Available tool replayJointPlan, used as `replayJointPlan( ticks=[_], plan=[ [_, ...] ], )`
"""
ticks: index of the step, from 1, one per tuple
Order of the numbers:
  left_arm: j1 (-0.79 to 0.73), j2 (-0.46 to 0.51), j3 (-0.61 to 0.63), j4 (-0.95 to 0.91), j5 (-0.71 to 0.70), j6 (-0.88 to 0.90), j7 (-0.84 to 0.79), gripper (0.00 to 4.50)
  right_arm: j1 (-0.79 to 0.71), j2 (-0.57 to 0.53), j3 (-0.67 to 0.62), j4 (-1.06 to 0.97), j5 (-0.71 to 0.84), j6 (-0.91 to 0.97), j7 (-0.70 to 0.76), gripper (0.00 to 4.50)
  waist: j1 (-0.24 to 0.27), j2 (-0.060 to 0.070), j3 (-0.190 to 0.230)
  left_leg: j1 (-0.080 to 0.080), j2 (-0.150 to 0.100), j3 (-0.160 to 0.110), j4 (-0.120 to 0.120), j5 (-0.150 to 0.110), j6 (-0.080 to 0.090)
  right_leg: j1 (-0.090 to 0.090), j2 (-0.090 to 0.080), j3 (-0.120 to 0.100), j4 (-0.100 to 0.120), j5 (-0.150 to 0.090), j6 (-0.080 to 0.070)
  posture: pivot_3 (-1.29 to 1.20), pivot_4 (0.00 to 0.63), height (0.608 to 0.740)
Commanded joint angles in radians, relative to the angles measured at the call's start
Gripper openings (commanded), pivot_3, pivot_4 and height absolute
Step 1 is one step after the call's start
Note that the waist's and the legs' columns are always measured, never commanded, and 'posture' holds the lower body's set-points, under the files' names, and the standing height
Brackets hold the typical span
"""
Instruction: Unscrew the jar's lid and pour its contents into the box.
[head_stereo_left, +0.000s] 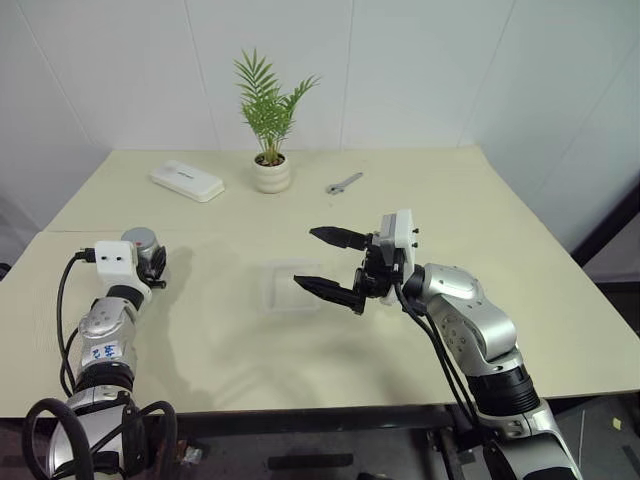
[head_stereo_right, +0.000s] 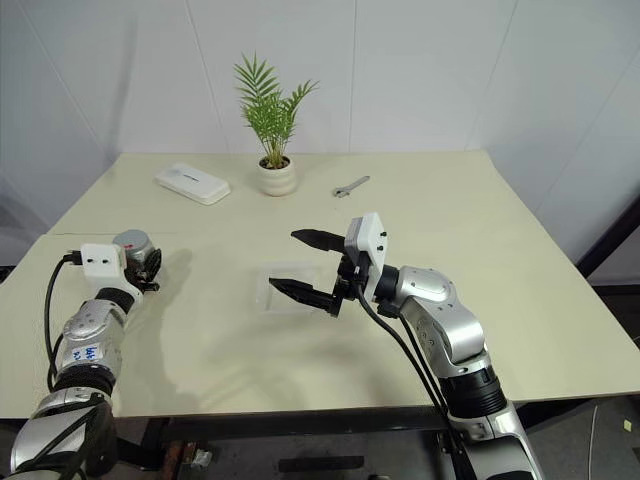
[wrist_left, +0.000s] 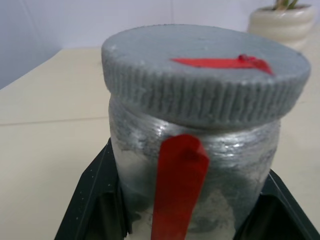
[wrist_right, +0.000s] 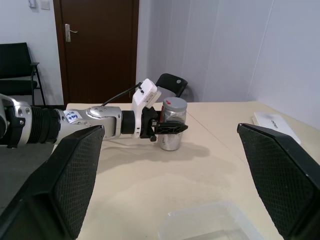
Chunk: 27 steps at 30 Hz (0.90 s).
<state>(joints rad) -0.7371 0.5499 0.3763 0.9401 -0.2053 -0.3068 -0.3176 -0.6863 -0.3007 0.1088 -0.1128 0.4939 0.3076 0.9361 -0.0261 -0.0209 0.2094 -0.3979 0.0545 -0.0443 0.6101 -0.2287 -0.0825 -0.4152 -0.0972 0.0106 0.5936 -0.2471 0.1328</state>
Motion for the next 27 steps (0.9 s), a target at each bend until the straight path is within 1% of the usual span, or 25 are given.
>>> replayJointPlan(
  ticks=[1,4,6,10,12,16,20,27],
  plan=[
    [0.056,-0.021,-0.034,-0.341,-0.113,0.121,-0.126,1.93,-0.029,0.006,-0.018,-0.048,0.026,0.024,-0.022,4.50,0.000,0.000,0.000,0.000,0.000,0.000,0.000,0.000,0.000,0.000,0.000,0.000,0.000,0.000,0.000,0.00,0.150,0.740],
    [0.161,-0.012,-0.107,-0.662,-0.201,0.328,-0.229,1.93,-0.086,0.024,-0.018,-0.068,0.058,0.111,-0.072,4.50,-0.003,0.000,0.000,-0.003,0.000,0.000,0.000,0.000,0.000,-0.002,0.000,0.000,0.002,0.000,0.000,0.00,0.150,0.740],
    [0.217,0.009,-0.145,-0.819,-0.254,0.448,-0.288,1.93,-0.118,0.039,-0.016,-0.072,0.070,0.153,-0.101,4.50,-0.005,0.000,0.000,-0.005,0.000,0.000,0.001,0.000,0.000,-0.005,0.000,0.002,0.007,0.000,0.000,0.00,0.150,0.740],
    [0.281,0.054,-0.207,-1.039,-0.339,0.615,-0.388,1.93,-0.184,0.073,0.032,-0.093,0.061,0.235,-0.150,4.50,-0.006,0.000,0.000,-0.006,0.003,0.000,0.001,0.000,0.000,-0.011,0.002,0.002,0.009,-0.002,-0.004,0.00,0.150,0.740],
    [0.290,0.055,-0.228,-1.085,-0.360,0.662,-0.412,1.93,-0.213,0.094,0.058,-0.091,0.058,0.284,-0.168,4.50,-0.004,0.001,0.000,-0.006,0.004,0.000,0.001,0.001,-0.001,-0.013,0.004,0.002,0.013,-0.003,-0.005,0.00,0.150,0.740],
    [0.303,0.040,-0.256,-1.124,-0.351,0.693,-0.432,1.93,-0.256,0.121,0.106,-0.051,0.025,0.349,-0.202,4.50,-0.006,0.001,0.000,-0.006,0.005,0.000,0.002,0.002,0.000,-0.013,0.005,0.002,0.013,-0.003,-0.008,0.00,0.150,0.740],
    [0.304,0.024,-0.259,-1.156,-0.363,0.714,-0.438,1.93,-0.263,0.129,0.136,-0.028,-0.001,0.355,-0.197,4.50,-0.003,0.001,0.000,-0.006,0.005,0.000,0.002,0.003,0.000,-0.013,0.005,0.002,0.013,-0.003,-0.008,0.00,0.150,0.740],
    [0.312,0.013,-0.255,-1.174,-0.369,0.726,-0.459,1.93,-0.268,0.158,0.134,0.016,-0.034,0.330,-0.203,4.50,-0.004,0.001,0.000,-0.007,0.006,0.000,0.001,0.002,0.000,-0.014,0.006,0.002,0.012,-0.003,-0.008,0.00,0.150,0.740]
  ],
)
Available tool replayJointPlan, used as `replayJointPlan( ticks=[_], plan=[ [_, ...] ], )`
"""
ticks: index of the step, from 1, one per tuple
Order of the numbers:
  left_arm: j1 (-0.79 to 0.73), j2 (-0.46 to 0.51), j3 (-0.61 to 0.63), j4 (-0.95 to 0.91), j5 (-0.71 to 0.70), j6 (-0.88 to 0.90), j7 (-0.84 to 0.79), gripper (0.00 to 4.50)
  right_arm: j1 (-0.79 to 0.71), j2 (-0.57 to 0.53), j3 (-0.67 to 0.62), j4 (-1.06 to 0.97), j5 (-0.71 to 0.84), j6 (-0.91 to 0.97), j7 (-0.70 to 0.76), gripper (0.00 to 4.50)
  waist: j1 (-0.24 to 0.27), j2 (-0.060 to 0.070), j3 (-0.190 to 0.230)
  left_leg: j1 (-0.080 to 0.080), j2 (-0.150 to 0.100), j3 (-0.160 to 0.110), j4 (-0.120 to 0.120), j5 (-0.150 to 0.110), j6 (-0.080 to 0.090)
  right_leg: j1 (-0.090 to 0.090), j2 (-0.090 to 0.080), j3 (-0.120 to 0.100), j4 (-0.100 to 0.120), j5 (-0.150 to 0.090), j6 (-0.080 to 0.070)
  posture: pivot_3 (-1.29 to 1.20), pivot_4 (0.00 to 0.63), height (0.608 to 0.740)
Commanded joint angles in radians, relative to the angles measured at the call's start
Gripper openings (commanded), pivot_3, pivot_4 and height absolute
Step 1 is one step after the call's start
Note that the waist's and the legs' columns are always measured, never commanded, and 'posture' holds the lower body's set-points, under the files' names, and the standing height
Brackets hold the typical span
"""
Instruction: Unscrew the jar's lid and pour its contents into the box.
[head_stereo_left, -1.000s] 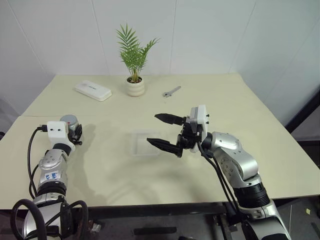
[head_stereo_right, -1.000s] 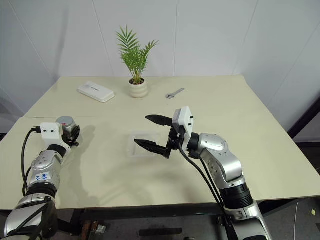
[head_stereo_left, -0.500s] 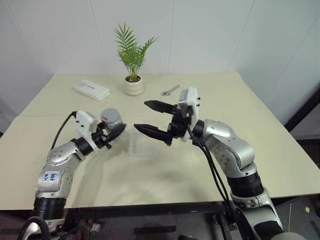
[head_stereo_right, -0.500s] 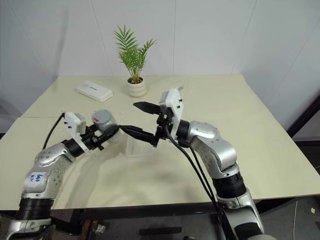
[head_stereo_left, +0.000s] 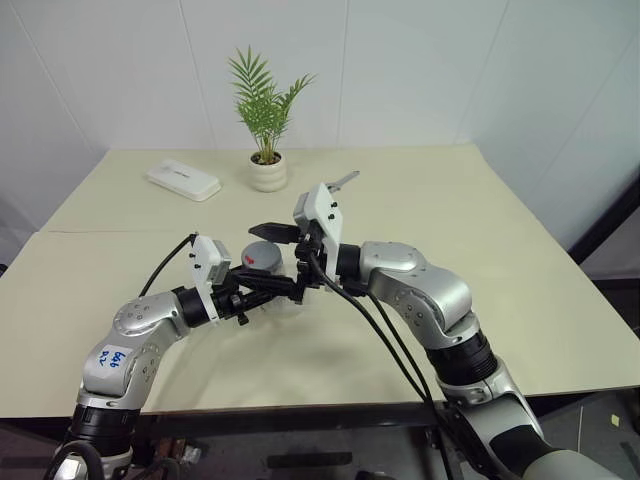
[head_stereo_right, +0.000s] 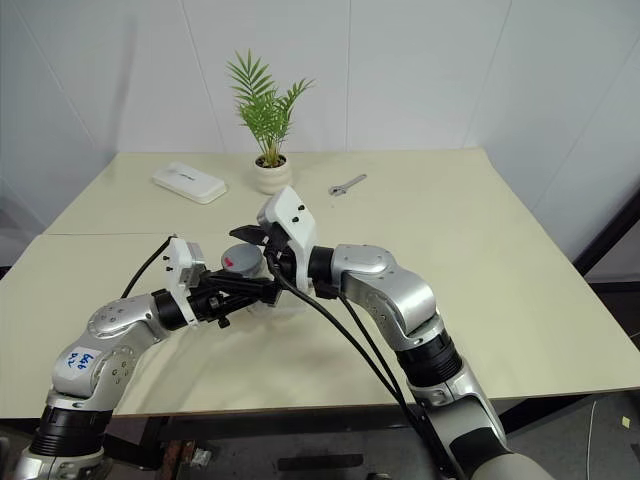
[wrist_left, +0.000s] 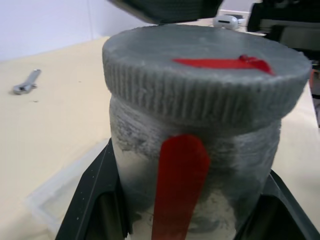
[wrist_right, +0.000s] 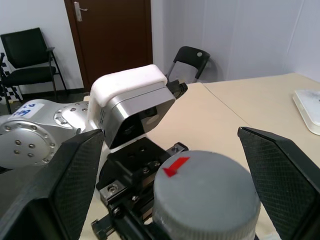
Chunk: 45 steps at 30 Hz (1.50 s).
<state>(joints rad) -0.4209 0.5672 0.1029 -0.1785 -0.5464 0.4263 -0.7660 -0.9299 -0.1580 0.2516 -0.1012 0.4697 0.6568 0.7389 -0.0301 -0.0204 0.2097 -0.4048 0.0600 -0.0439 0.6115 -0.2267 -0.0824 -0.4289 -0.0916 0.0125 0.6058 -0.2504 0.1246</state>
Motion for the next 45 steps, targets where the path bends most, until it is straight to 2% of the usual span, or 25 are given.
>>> replayJointPlan(
  ticks=[1,9,12,16,19,22,26,29,32,35,37,41,45],
  plan=[
    [-0.004,-0.006,0.020,-0.057,-0.029,-0.006,-0.011,1.93,-0.025,0.018,-0.013,0.015,-0.014,-0.025,-0.007,4.50,0.000,0.000,0.000,0.000,0.000,0.000,0.000,0.000,0.000,0.000,0.000,0.000,0.000,0.000,0.000,0.00,0.150,0.740],
    [0.000,-0.010,0.031,-0.062,-0.032,0.003,-0.010,1.93,-0.011,0.017,-0.018,0.030,-0.027,-0.042,0.012,4.50,0.000,0.000,0.000,0.000,0.001,0.000,0.000,0.000,0.000,0.000,0.001,0.000,0.000,0.000,0.000,0.00,0.150,0.740],
    [0.002,-0.005,0.031,-0.059,-0.030,0.004,-0.015,1.93,-0.005,0.021,-0.027,0.023,-0.022,-0.042,0.011,3.88,0.000,0.000,0.000,0.000,0.002,0.000,0.000,0.000,0.000,0.000,0.002,0.000,0.000,0.000,0.000,0.00,0.150,0.740],
    [0.008,0.000,0.034,-0.059,-0.030,0.010,-0.025,1.93,0.000,0.020,-0.034,0.016,-0.020,-0.045,0.015,2.56,0.000,0.000,0.000,0.000,0.003,0.000,0.000,0.000,0.000,0.000,0.003,0.000,0.000,0.000,0.000,0.00,0.150,0.740],
    [0.017,0.012,0.037,-0.063,-0.046,0.019,-0.055,1.93,0.003,0.004,-0.035,0.007,-0.012,-0.047,0.044,2.56,0.000,0.000,0.000,0.000,0.003,0.000,0.000,0.000,0.000,0.000,0.004,0.000,0.000,0.000,-0.001,0.00,0.150,0.740],
    [0.019,0.037,0.037,-0.073,-0.087,0.030,-0.128,1.93,0.001,-0.048,-0.016,0.010,-0.007,-0.073,0.152,2.56,0.001,0.000,0.000,0.000,0.004,0.000,0.000,-0.001,0.000,-0.001,0.005,0.002,0.000,0.000,-0.001,0.00,0.150,0.740],
    [0.010,0.093,0.022,-0.077,-0.164,0.072,-0.290,1.93,-0.033,-0.152,-0.003,0.063,0.050,-0.139,0.454,2.56,0.001,0.000,0.000,0.000,0.004,0.000,0.000,-0.001,-0.001,0.000,0.005,0.002,-0.001,0.000,-0.001,0.00,0.150,0.740],
    [0.000,0.127,-0.008,-0.084,-0.179,0.093,-0.374,1.93,-0.110,-0.186,-0.028,0.145,0.128,-0.086,0.597,2.56,-0.003,0.001,0.000,0.000,0.004,0.000,0.000,-0.001,-0.001,0.000,0.006,0.003,-0.002,-0.001,-0.001,0.00,0.150,0.740],
    [-0.004,0.130,-0.016,-0.080,-0.169,0.082,-0.392,1.93,-0.143,-0.191,-0.018,0.196,0.109,-0.125,0.651,2.56,-0.004,0.001,0.000,0.001,0.007,0.000,0.000,-0.002,0.000,-0.001,0.009,0.003,0.000,-0.001,-0.003,0.00,0.150,0.740],
    [-0.006,0.110,-0.001,-0.082,-0.164,0.068,-0.362,1.93,-0.150,-0.179,-0.024,0.216,0.100,-0.137,0.646,2.56,-0.003,0.001,0.000,0.001,0.008,0.000,0.000,-0.002,0.000,-0.002,0.010,0.004,0.001,-0.003,-0.005,0.00,0.150,0.740],
    [0.000,0.099,0.010,-0.086,-0.158,0.059,-0.338,1.93,-0.147,-0.174,-0.032,0.220,0.100,-0.117,0.610,3.29,-0.003,0.001,0.000,0.000,0.008,0.000,0.000,-0.002,0.000,-0.002,0.010,0.004,0.001,-0.002,-0.004,0.00,0.150,0.740],
    [0.031,0.095,0.033,-0.101,-0.155,0.062,-0.305,1.93,-0.120,-0.168,-0.057,0.192,0.098,-0.138,0.580,4.48,-0.001,0.001,0.001,0.000,0.008,0.000,0.000,-0.002,0.000,-0.002,0.010,0.004,0.001,-0.002,-0.004,0.00,0.150,0.740],
    [0.040,0.108,0.060,-0.074,-0.111,0.040,-0.263,1.93,-0.097,-0.175,-0.082,0.148,0.085,-0.157,0.531,4.48,0.001,0.001,0.001,0.000,0.008,0.000,0.000,-0.002,0.000,-0.002,0.010,0.004,0.001,-0.002,-0.004,0.00,0.150,0.740]
  ],
)
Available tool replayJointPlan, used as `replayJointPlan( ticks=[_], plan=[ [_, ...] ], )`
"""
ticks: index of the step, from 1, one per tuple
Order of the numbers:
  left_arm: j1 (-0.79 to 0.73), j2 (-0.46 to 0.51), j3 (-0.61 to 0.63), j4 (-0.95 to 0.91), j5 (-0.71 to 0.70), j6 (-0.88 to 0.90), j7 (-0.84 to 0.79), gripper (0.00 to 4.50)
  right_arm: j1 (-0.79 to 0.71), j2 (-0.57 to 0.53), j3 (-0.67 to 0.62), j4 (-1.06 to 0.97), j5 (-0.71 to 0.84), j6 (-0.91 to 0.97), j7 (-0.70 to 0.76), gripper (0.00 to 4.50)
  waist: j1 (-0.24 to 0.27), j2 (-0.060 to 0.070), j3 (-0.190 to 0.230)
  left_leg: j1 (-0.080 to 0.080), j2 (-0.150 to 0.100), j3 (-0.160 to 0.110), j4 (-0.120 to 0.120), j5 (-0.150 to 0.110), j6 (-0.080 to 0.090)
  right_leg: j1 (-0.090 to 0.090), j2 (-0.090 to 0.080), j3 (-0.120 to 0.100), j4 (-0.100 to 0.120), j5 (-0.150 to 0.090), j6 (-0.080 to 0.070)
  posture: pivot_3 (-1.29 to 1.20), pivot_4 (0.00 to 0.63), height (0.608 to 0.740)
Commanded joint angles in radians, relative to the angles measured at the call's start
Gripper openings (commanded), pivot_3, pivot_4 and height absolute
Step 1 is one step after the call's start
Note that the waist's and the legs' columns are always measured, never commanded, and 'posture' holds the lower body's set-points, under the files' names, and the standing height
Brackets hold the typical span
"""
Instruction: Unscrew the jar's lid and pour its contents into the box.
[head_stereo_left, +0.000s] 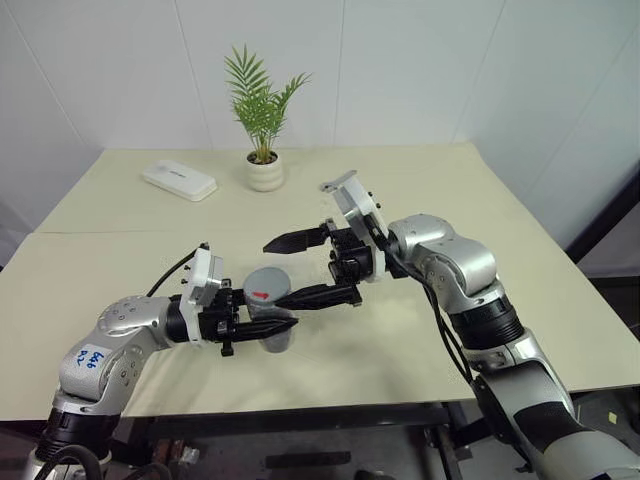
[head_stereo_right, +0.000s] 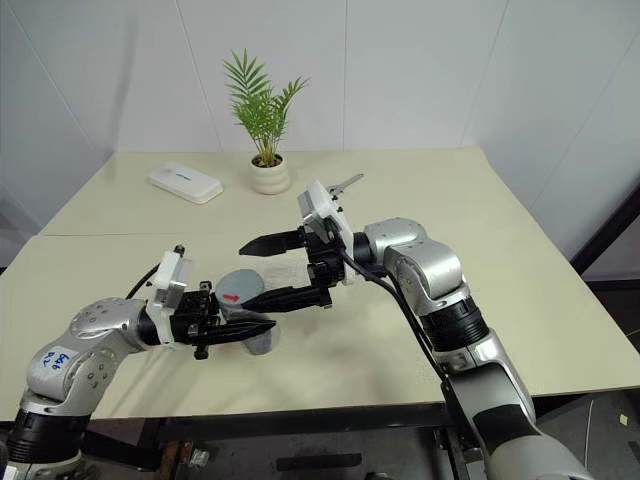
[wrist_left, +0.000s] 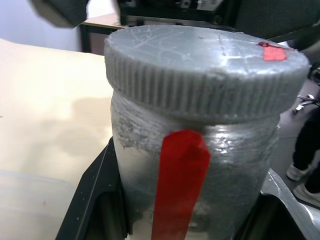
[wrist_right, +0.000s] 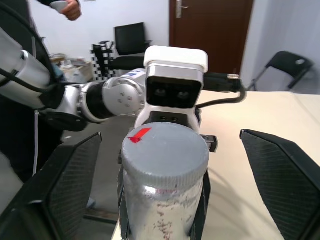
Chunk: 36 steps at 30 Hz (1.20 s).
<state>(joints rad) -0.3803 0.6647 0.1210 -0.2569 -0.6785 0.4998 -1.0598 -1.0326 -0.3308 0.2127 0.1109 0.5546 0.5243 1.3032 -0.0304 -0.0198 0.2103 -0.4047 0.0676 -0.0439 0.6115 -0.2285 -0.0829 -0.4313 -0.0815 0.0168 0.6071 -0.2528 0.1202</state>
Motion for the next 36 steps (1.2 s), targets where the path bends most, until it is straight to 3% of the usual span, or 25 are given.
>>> replayJointPlan(
  ticks=[1,13,21,36],
  plan=[
    [-0.002,0.011,0.046,0.012,0.030,-0.041,0.039,1.93,0.010,-0.002,-0.045,-0.073,-0.001,-0.025,-0.044,4.48,0.001,0.000,0.000,0.000,0.000,0.000,0.000,0.000,0.000,0.000,0.000,0.000,0.000,0.000,0.000,0.00,0.150,0.740],
    [-0.019,-0.044,0.002,-0.001,0.054,-0.044,0.107,1.93,0.023,0.125,0.045,-0.095,-0.136,-0.035,-0.256,4.48,0.000,0.000,0.000,0.000,0.000,0.000,0.000,0.000,0.000,0.000,0.000,0.000,0.001,0.000,0.000,0.00,0.150,0.740],
    [-0.006,-0.043,-0.007,-0.025,0.047,-0.044,0.114,1.93,-0.013,0.151,0.026,-0.019,-0.167,-0.033,-0.290,4.48,0.000,0.000,0.000,0.000,0.000,0.000,0.000,0.000,0.000,-0.001,0.000,0.000,0.002,0.000,0.000,0.00,0.150,0.740],
    [0.036,-0.024,0.020,-0.046,0.034,-0.052,0.107,1.93,0.014,-0.007,-0.068,0.057,-0.138,-0.108,-0.188,4.48,0.000,0.000,0.000,0.000,0.000,0.000,0.000,0.000,0.000,-0.001,0.000,0.000,0.002,0.000,0.000,0.00,0.150,0.740]
  ],
)
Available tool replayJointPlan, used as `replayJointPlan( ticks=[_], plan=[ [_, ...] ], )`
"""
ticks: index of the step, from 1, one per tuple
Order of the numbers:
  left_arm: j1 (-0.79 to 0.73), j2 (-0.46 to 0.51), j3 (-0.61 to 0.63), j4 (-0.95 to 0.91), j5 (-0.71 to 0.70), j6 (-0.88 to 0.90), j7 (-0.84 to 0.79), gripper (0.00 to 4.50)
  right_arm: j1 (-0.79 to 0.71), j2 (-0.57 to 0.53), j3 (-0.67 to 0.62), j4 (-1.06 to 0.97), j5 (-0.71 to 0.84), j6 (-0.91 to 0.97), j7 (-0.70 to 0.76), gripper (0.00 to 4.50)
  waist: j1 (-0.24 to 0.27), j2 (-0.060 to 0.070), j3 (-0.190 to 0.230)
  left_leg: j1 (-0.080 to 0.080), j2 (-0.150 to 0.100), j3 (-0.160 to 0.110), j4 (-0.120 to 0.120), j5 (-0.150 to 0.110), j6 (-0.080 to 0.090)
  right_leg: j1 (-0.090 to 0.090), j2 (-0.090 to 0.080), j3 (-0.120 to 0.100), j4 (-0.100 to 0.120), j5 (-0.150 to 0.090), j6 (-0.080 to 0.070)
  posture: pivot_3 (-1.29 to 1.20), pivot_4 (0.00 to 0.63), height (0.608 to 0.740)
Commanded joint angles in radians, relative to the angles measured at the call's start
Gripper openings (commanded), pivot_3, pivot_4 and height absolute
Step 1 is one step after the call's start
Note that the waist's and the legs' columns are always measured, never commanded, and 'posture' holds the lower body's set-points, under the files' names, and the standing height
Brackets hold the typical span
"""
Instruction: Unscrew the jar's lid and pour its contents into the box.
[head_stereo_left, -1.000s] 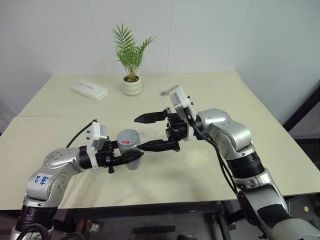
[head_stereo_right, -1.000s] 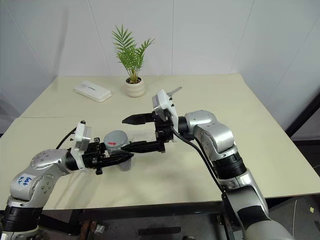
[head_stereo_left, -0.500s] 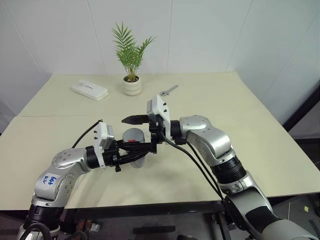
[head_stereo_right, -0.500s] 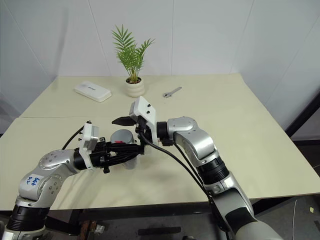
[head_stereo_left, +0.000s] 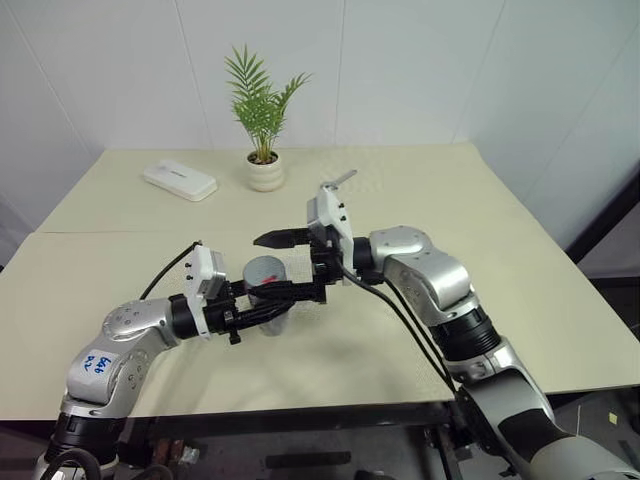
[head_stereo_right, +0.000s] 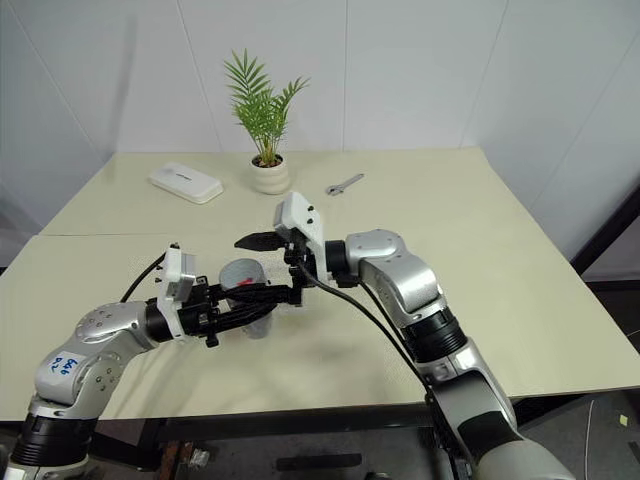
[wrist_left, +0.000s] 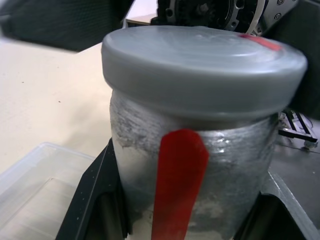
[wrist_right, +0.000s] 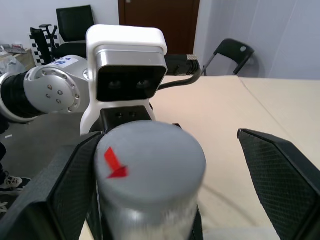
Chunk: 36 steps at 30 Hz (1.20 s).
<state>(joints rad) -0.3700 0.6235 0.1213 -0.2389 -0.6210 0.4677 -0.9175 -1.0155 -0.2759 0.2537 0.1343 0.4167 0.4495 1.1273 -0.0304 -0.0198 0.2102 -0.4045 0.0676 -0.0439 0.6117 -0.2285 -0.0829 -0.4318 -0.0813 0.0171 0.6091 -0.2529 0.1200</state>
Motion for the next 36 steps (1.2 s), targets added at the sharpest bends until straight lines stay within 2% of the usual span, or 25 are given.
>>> replayJointPlan(
  ticks=[1,7,11,15,24,31,36],
  plan=[
    [0.028,0.021,0.024,-0.064,-0.025,-0.021,-0.037,1.93,0.005,-0.081,-0.118,0.036,0.007,-0.038,0.001,4.48,0.000,0.000,0.000,0.000,0.000,0.000,0.000,0.000,0.000,0.000,0.000,0.000,0.000,0.000,0.000,0.00,0.150,0.740],
    [0.030,0.025,0.039,-0.060,-0.021,-0.027,-0.041,1.93,0.029,-0.128,-0.159,0.033,0.042,-0.032,0.047,4.48,-0.001,0.000,0.000,0.000,0.000,0.001,0.000,0.000,0.000,0.000,0.000,0.000,-0.002,0.000,0.000,0.00,0.150,0.740],
    [0.021,0.022,0.038,-0.054,-0.016,-0.030,-0.042,1.93,0.028,-0.107,-0.181,-0.035,0.121,0.036,0.072,4.48,-0.009,0.000,0.000,0.000,0.000,0.001,0.000,0.000,0.000,-0.001,0.000,0.001,0.001,0.000,0.000,0.00,0.150,0.740],
    [0.012,0.020,0.032,-0.047,-0.014,-0.032,-0.042,1.93,0.029,-0.070,-0.151,-0.121,0.159,0.084,0.060,4.48,-0.007,0.001,0.000,0.000,0.000,0.001,0.000,0.000,0.000,-0.002,0.000,0.002,0.002,0.000,0.000,0.00,0.150,0.740],
    [-0.008,0.015,0.020,-0.038,-0.011,-0.032,-0.045,1.93,-0.006,0.039,-0.018,-0.187,0.082,0.163,-0.084,4.48,0.000,0.001,0.000,0.000,0.000,0.001,0.001,0.000,0.000,-0.001,0.000,0.002,0.002,0.000,0.000,0.00,0.150,0.740],
    [-0.003,0.012,0.020,-0.045,-0.013,-0.030,-0.042,1.93,-0.030,0.073,-0.009,-0.138,0.032,0.151,-0.138,4.48,0.001,0.001,0.000,0.000,0.000,0.001,0.001,0.000,0.000,-0.001,0.000,0.002,0.002,0.000,0.000,0.00,0.150,0.740],
    [0.001,0.013,0.022,-0.048,-0.014,-0.030,-0.041,1.93,-0.026,0.050,-0.023,-0.114,0.020,0.135,-0.124,4.48,-0.001,0.001,0.000,0.000,0.000,0.001,0.000,0.000,0.000,-0.002,0.000,0.002,0.002,0.000,0.000,0.00,0.150,0.740]
  ],
)
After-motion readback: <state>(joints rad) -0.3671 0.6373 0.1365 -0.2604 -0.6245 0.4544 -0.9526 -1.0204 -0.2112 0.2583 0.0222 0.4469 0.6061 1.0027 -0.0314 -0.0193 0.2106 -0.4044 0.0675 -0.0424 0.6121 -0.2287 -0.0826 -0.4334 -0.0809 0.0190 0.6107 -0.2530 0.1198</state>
